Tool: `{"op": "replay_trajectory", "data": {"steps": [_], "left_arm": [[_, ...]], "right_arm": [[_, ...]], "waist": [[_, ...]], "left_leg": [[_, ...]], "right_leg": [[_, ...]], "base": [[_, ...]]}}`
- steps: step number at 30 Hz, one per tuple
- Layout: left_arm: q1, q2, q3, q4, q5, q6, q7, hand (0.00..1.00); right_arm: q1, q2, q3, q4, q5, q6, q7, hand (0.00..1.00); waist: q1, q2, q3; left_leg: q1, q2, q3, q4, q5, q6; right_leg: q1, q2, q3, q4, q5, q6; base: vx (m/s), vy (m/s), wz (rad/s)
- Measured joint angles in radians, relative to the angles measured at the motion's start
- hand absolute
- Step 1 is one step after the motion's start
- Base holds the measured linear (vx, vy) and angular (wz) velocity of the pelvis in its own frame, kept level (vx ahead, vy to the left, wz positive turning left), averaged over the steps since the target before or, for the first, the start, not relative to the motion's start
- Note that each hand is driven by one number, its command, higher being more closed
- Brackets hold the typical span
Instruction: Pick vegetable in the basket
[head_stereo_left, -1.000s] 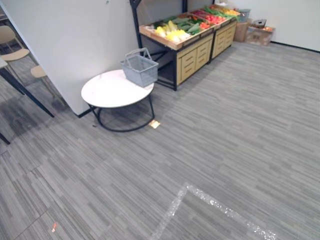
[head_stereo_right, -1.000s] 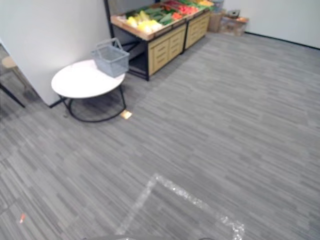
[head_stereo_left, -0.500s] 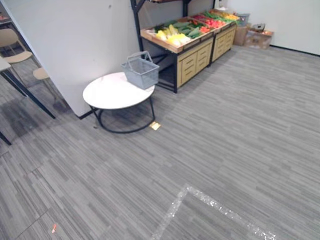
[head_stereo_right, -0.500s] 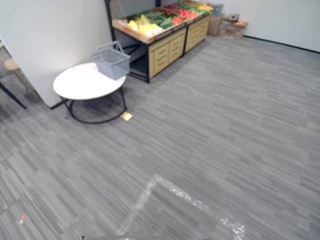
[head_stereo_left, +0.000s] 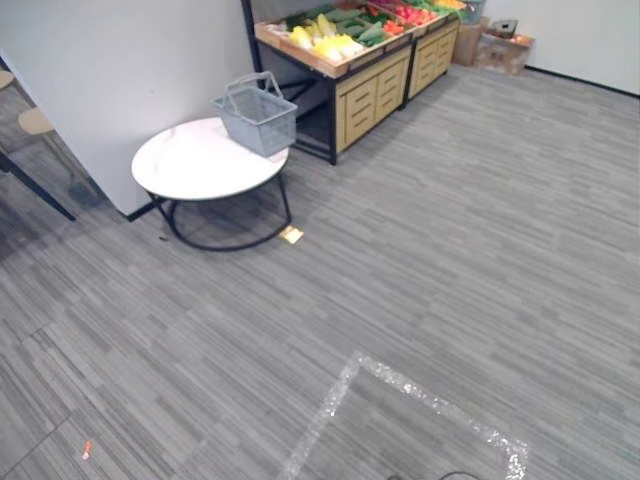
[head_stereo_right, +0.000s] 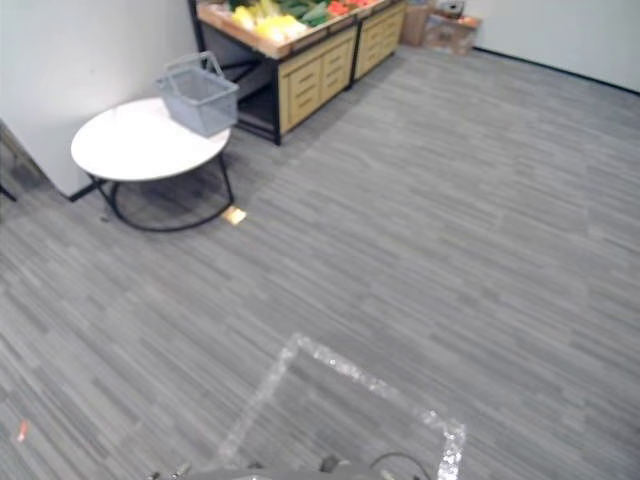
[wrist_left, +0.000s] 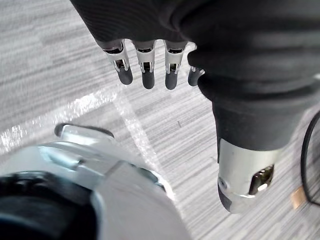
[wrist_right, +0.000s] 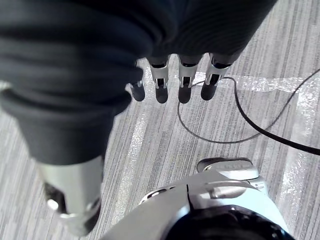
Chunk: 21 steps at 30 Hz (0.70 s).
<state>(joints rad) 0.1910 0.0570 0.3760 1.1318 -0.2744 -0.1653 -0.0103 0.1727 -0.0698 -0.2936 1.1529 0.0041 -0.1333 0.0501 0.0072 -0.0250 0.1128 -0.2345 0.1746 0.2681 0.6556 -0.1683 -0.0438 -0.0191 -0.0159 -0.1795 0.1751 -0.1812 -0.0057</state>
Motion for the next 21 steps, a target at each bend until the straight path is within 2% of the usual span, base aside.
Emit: {"op": "replay_trajectory", "data": {"steps": [1,2,3,5,6,7,9,11,12,13,14,15,16,17,18,19,20,21], "left_arm": [[-0.001,-0.019,0.019,-0.009,-0.020,0.002,0.000,0.00],[0.000,-0.019,0.021,-0.011,-0.033,0.003,0.000,0.00],[-0.004,-0.021,0.017,-0.022,-0.040,0.003,0.000,0.00],[-0.008,-0.023,0.011,-0.029,-0.041,0.003,0.001,0.00],[-0.008,-0.030,0.010,-0.031,-0.044,0.001,0.004,0.00],[-0.008,-0.032,0.005,-0.031,-0.056,0.001,0.006,0.00],[-0.005,-0.041,-0.012,-0.034,-0.061,0.001,0.008,0.00],[0.003,-0.047,-0.015,-0.035,-0.060,0.001,0.014,0.00],[0.005,-0.048,-0.015,-0.035,-0.060,0.001,0.016,0.00],[0.007,-0.052,-0.015,-0.034,-0.060,0.001,0.019,0.00],[0.010,-0.051,-0.013,-0.032,-0.060,0.001,0.020,0.00],[0.019,-0.030,-0.014,-0.015,-0.058,0.001,0.018,0.00],[0.029,-0.009,-0.016,-0.011,-0.056,-0.001,0.022,0.00],[0.020,-0.003,-0.021,-0.006,-0.055,-0.001,0.024,0.00],[0.004,0.010,-0.032,0.006,-0.051,0.001,0.026,0.00],[-0.003,0.019,-0.041,0.014,-0.041,0.001,0.026,0.00],[-0.007,0.035,-0.078,0.021,-0.021,0.002,0.028,0.00],[-0.007,0.037,-0.087,0.021,-0.017,0.002,0.030,0.00]], "right_arm": [[0.003,-0.007,0.013,-0.014,0.001,-0.001,0.004,0.00],[0.004,-0.011,0.029,-0.022,0.006,-0.001,0.003,0.00],[0.009,-0.015,0.054,-0.038,0.007,-0.001,0.002,0.00],[-0.010,-0.028,0.087,-0.042,0.006,0.002,-0.001,0.00],[-0.032,-0.037,0.106,-0.047,0.011,0.002,-0.003,0.00],[-0.044,-0.039,0.108,-0.049,0.015,0.001,-0.002,0.00],[-0.064,-0.047,0.117,-0.078,0.039,-0.001,-0.012,0.00],[-0.077,-0.054,0.149,-0.089,0.039,-0.006,-0.018,0.00],[-0.081,-0.053,0.153,-0.089,0.039,-0.009,-0.018,0.00],[-0.085,-0.051,0.154,-0.089,0.038,-0.010,-0.018,0.00],[-0.085,-0.049,0.149,-0.083,0.036,-0.010,-0.017,0.00],[-0.074,-0.036,0.126,-0.058,0.035,-0.010,-0.016,0.00],[-0.077,-0.006,0.101,-0.026,0.034,-0.009,-0.005,0.00],[-0.078,0.003,0.091,-0.019,0.033,-0.009,0.001,0.00],[-0.081,0.014,0.044,-0.013,0.032,-0.010,0.007,0.00],[-0.083,0.014,0.022,-0.003,0.030,-0.010,0.008,0.00],[-0.074,0.008,-0.017,0.012,0.002,-0.007,0.008,0.00],[-0.064,0.007,-0.020,0.012,-0.004,-0.006,0.007,0.00]], "waist": [[0.001,0.008,0.022],[0.003,0.018,0.033],[0.016,0.005,0.040],[0.028,0.008,0.041],[0.030,0.002,0.041],[0.030,0.002,0.043],[0.033,0.022,0.046],[0.039,0.030,0.042],[0.040,0.033,0.040],[0.043,0.038,0.037],[0.049,0.038,0.034],[0.054,0.012,0.000],[0.050,-0.027,-0.052],[0.043,-0.032,-0.058],[0.026,-0.039,-0.062],[0.019,-0.040,-0.061],[0.016,-0.049,-0.060],[0.018,-0.051,-0.061]], "left_leg": [[-0.056,0.033,-0.022,0.149,0.057,0.021],[-0.080,0.045,-0.036,0.213,0.101,0.019],[-0.134,0.058,-0.050,0.310,0.172,0.011],[-0.192,0.056,-0.075,0.338,0.118,0.002],[-0.221,0.048,-0.079,0.253,0.086,-0.014],[-0.222,0.046,-0.079,0.184,0.086,-0.015],[-0.204,0.048,-0.084,-0.191,0.121,-0.024],[-0.176,0.054,-0.089,-0.426,0.167,-0.034],[-0.174,0.061,-0.088,-0.465,0.172,-0.035],[-0.174,0.076,-0.079,-0.490,0.172,-0.036],[-0.173,0.085,-0.054,-0.464,0.210,-0.045],[-0.180,0.053,-0.016,-0.374,0.244,-0.038],[-0.204,0.004,0.014,-0.322,0.178,0.001],[-0.202,-0.017,0.014,-0.311,0.156,0.012],[-0.181,-0.054,0.007,-0.289,0.125,0.032],[-0.158,-0.072,0.003,-0.286,0.106,0.043],[-0.080,-0.111,0.002,-0.295,0.050,0.058],[-0.039,-0.123,0.005,-0.310,0.031,0.065]], "right_leg": [[0.029,0.011,-0.004,0.009,-0.011,-0.003],[0.047,0.013,-0.005,0.012,-0.019,-0.004],[0.063,0.008,0.001,0.018,-0.031,-0.013],[0.072,-0.003,0.008,0.017,-0.043,-0.010],[0.078,-0.019,0.021,0.009,-0.044,-0.008],[0.080,-0.026,0.027,0.004,-0.045,-0.006],[0.080,-0.050,0.042,0.003,-0.068,0.030],[0.095,-0.074,0.066,0.004,-0.099,0.065],[0.102,-0.083,0.072,0.005,-0.113,0.074],[0.127,-0.103,0.085,0.005,-0.142,0.107],[0.153,-0.126,0.098,-0.001,-0.165,0.124],[0.187,-0.181,0.111,-0.018,-0.184,0.105],[0.159,-0.231,0.157,0.022,-0.157,0.077],[0.139,-0.242,0.175,0.069,-0.126,0.078],[0.109,-0.266,0.202,0.178,-0.051,0.105],[0.102,-0.273,0.214,0.242,-0.014,0.103],[0.044,-0.298,0.228,0.448,0.151,0.104],[0.019,-0.308,0.230,0.521,0.258,0.111]], "base": [[0.02,-0.073,0.10],[0.07,0.007,0.02],[0.11,0.010,-0.02],[0.15,0.041,-0.05],[0.20,0.078,-0.07],[0.26,0.137,-0.13],[0.26,0.199,-0.18],[0.33,0.274,-0.28],[0.43,0.379,-0.35],[0.48,0.456,-0.34],[0.62,0.580,-0.41],[0.69,0.532,-0.31],[0.64,0.393,-0.08],[0.65,0.354,0.23],[0.65,0.368,0.40],[0.78,0.446,0.50],[0.64,0.338,0.35],[0.50,0.252,0.30]]}}
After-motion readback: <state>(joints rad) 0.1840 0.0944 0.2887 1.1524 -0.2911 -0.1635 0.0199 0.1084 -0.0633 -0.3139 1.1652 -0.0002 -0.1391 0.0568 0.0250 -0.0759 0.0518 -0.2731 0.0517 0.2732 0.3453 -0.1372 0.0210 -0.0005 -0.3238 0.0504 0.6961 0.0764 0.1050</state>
